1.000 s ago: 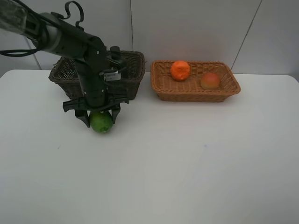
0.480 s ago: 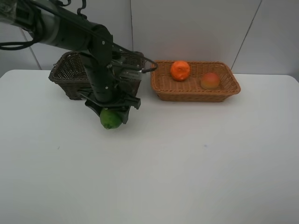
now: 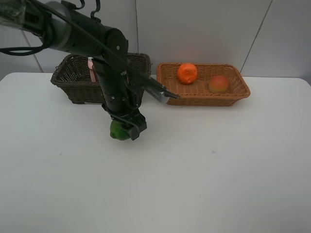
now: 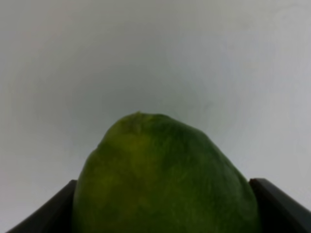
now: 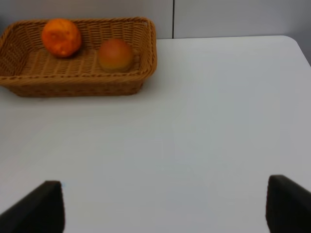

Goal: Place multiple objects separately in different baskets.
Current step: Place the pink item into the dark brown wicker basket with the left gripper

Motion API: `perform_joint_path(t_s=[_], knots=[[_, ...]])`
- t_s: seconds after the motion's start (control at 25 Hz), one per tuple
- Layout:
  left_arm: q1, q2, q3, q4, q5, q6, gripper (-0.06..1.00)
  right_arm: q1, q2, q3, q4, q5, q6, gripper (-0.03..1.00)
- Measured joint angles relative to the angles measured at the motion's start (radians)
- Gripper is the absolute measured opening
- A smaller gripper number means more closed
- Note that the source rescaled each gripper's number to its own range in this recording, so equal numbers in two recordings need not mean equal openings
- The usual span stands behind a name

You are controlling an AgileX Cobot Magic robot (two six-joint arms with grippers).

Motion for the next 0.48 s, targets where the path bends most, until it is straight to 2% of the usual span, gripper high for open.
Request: perform_joint_path(t_s=[0.16, 0.48], knots=[[-0.008, 0.000, 0.000, -0.001, -0.005, 0.006, 0.81, 0.000, 0.000, 0.000, 0.000, 0.000, 0.000, 0.86], [-0.023, 0.000, -0.075, -0.016, -0.128, -0.021, 0.81, 0.000, 0.000, 0.000, 0.000, 0.000, 0.000, 0.86]])
